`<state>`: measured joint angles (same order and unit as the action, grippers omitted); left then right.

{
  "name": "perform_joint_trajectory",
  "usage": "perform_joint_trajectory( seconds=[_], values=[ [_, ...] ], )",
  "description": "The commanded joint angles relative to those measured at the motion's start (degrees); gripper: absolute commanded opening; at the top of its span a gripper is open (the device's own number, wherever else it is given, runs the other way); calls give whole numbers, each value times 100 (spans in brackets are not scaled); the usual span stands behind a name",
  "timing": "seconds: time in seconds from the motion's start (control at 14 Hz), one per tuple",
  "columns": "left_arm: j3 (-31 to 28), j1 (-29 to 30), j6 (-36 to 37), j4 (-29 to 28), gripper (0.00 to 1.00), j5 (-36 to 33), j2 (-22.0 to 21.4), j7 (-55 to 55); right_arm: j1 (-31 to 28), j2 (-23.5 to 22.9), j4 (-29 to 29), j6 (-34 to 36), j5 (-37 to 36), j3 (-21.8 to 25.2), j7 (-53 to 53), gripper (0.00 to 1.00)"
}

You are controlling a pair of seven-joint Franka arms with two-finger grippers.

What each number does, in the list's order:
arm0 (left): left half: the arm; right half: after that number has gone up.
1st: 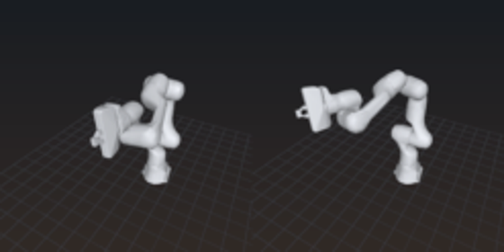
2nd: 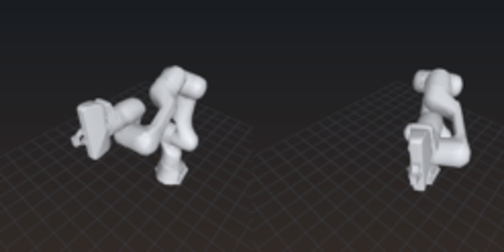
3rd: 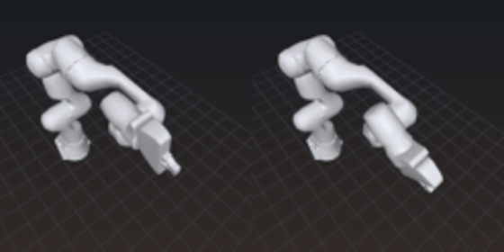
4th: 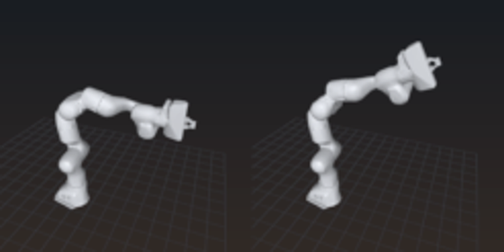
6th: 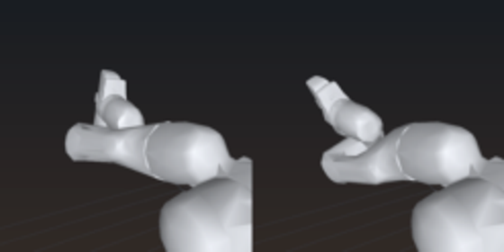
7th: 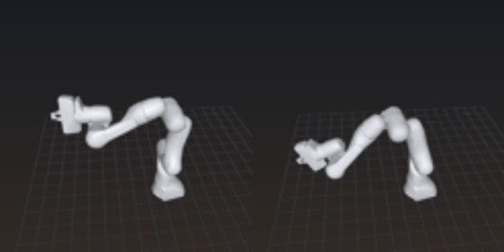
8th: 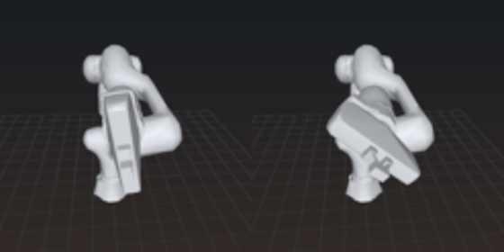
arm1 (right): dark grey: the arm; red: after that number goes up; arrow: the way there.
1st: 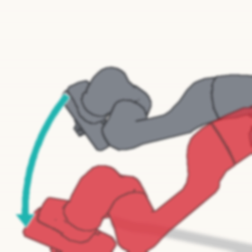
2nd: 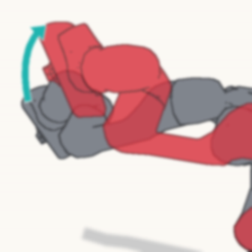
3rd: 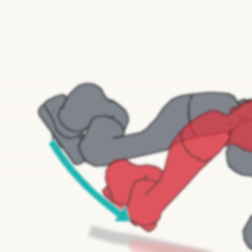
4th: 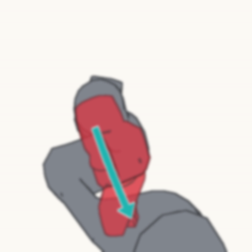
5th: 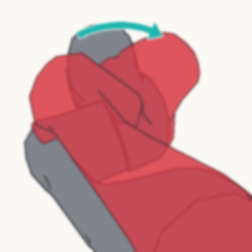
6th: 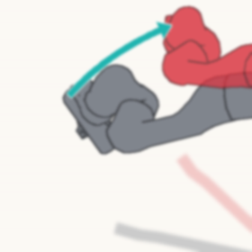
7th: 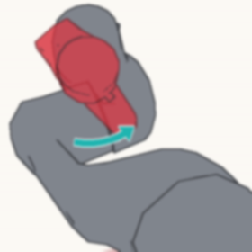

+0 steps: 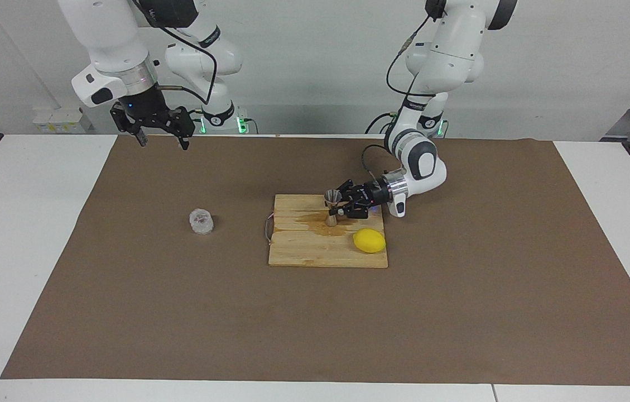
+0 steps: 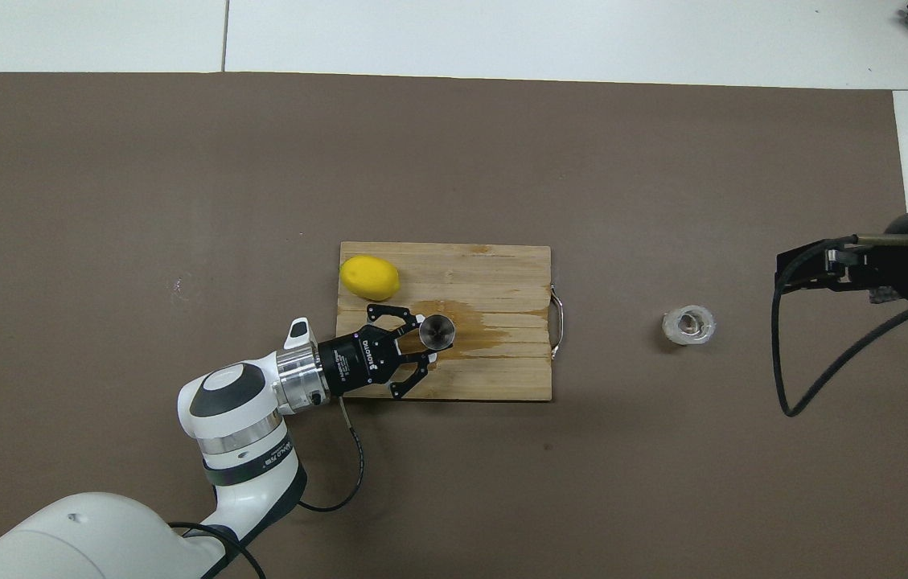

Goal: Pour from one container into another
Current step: 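Open the left gripper to release the metal cup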

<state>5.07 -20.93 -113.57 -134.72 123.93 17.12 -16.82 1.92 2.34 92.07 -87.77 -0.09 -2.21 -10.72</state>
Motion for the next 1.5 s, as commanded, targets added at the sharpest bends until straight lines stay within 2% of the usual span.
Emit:
perform_joint_trajectory(
  seconds=[0.0, 0.07, 0.21, 0.28, 0.71, 0.85, 1.07, 1.42],
  values=[
    [-76, -130, -60, -63, 64, 166, -51, 100, -34, 117, 136, -3, 132, 19, 35, 100],
    [-76, -130, -77, -63, 85, 158, -68, 100, -34, 117, 127, -3, 132, 19, 35, 100],
    [-85, -130, -104, -54, 97, 149, -103, 92, -34, 117, 127, -3, 141, 19, 35, 100],
    [-85, -130, -174, -46, 100, 149, -112, 100, -34, 117, 136, -3, 141, 19, 35, 100],
    [-111, -78, -385, -63, 100, 35, -279, 47, -34, 117, 136, -3, 141, 19, 35, 100],
    [-120, 1, -385, -72, 100, -193, -349, 13, -34, 117, 136, -3, 141, 19, 35, 100],
    [-120, 282, -376, -81, 100, -685, -428, -66, -34, 117, 136, -3, 132, 19, 35, 100],
    [-129, 783, -341, -11, 100, -1914, -779, -742, -34, 117, 136, -3, 132, 19, 35, 100]
  ],
)
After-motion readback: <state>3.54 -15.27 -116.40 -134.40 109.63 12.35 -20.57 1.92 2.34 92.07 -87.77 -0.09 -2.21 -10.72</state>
